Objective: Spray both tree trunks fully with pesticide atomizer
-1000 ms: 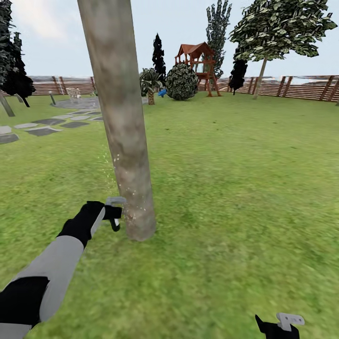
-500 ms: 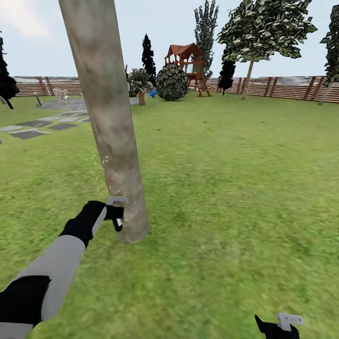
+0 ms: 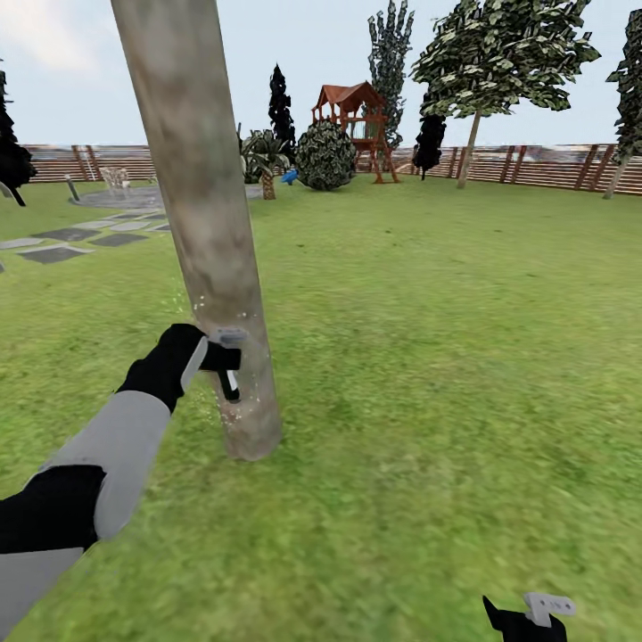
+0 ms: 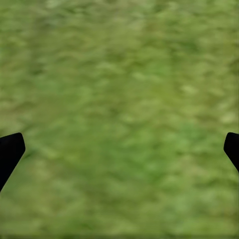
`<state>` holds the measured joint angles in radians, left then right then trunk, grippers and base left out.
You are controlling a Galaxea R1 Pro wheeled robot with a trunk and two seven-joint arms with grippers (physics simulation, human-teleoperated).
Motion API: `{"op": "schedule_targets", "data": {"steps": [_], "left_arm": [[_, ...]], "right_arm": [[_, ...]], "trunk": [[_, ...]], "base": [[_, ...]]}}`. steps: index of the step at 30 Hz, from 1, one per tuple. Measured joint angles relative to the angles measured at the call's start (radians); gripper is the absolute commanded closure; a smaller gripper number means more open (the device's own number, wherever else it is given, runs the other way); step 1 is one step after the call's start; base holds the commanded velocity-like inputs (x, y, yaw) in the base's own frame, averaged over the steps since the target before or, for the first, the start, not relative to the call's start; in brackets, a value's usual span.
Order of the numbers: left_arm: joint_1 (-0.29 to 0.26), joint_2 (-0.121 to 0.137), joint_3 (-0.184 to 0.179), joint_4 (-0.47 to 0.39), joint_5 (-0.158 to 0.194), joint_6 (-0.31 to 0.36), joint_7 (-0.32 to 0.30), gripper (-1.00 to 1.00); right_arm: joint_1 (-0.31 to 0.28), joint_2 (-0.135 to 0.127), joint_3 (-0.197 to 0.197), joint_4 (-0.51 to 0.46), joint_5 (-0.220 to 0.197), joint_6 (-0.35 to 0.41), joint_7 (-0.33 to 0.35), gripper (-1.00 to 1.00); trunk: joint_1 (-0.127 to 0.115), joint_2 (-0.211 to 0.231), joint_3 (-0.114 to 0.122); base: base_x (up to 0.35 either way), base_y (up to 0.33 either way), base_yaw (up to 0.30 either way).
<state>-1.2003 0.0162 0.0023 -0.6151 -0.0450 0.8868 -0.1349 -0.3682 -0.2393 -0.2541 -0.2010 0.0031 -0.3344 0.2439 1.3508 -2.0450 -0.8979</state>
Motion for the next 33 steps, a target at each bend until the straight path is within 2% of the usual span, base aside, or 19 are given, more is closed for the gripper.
{"op": "schedule_targets", "data": {"steps": [3, 5, 6, 7, 9, 12, 19, 22, 26, 28, 30, 33], "left_arm": [[-0.011, 0.008, 0.001, 0.0, 0.01, 0.003, 0.0, 1.0], [-0.025, -0.001, 0.001, 0.0, 0.015, 0.003, 0.002, 1.0], [-0.05, -0.005, 0.001, 0.0, 0.015, 0.003, 0.003, 1.0], [-0.07, -0.008, 0.001, 0.0, 0.016, 0.014, 0.003, 1.0], [-0.093, -0.006, 0.0, -0.001, 0.012, 0.077, 0.004, 1.0], [-0.101, 0.017, 0.0, -0.001, 0.003, 0.103, 0.004, 1.0], [-0.104, 0.08, 0.002, -0.036, 0.001, 0.114, 0.004, 1.0], [-0.112, 0.095, 0.001, -0.037, 0.004, 0.115, 0.003, 1.0], [-0.095, 0.088, -0.005, -0.031, 0.005, 0.105, 0.002, 1.0], [-0.065, 0.092, -0.002, -0.023, 0.002, 0.098, 0.0, 1.0], [-0.021, 0.094, -0.001, -0.024, 0.004, 0.085, 0.001, 1.0], [0.08, 0.093, 0.0, -0.02, 0.008, -0.018, -0.001, 1.0]], "right_arm": [[0.0, 0.0, 0.001, 0.0, 0.0, 0.0, 0.0, -1.0], [0.0, 0.0, 0.001, 0.0, 0.0, 0.0, 0.0, -1.0], [0.0, 0.0, 0.001, 0.0, 0.0, 0.0, 0.0, -1.0], [0.0, 0.0, 0.0, 0.0, 0.0, 0.0, 0.0, -1.0], [0.0, 0.0, 0.0, 0.0, 0.0, 0.0, 0.0, -1.0], [0.0, 0.0, 0.001, 0.0, 0.0, 0.0, 0.0, -1.0], [0.0, 0.0, 0.001, 0.0, 0.0, 0.0, 0.0, -1.0], [0.0, 0.0, 0.001, 0.0, 0.0, 0.0, 0.0, -1.0], [0.0, 0.0, 0.001, 0.0, 0.0, 0.0, 0.0, -1.0], [0.0, 0.0, 0.001, 0.0, 0.0, 0.0, 0.001, -1.0], [0.0, 0.0, 0.001, 0.0, 0.0, 0.0, 0.0, -1.0], [0.0, 0.0, 0.001, 0.0, 0.0, 0.0, 0.001, -1.0]], "trunk": [[0.0, 0.0, 0.0], [0.0, 0.0, 0.0], [0.0, 0.0, 0.0], [0.0, 0.0, 0.0], [0.0, 0.0, 0.0], [0.0, 0.0, 0.0], [0.0, 0.0, 0.0], [0.0, 0.0, 0.0], [0.0, 0.0, 0.0], [0.0, 0.0, 0.0], [0.0, 0.0, 0.0], [0.0, 0.0, 0.0]], "base": [[0.0, 0.0, 0.0], [0.0, 0.0, 0.0], [0.0, 0.0, 0.0], [0.0, 0.0, 0.0], [0.0, 0.0, 0.0], [0.0, 0.0, 0.0], [0.0, 0.0, 0.0], [0.0, 0.0, 0.0], [0.0, 0.0, 0.0], [0.0, 0.0, 0.0], [0.0, 0.0, 0.0], [0.0, 0.0, 0.0]]}}
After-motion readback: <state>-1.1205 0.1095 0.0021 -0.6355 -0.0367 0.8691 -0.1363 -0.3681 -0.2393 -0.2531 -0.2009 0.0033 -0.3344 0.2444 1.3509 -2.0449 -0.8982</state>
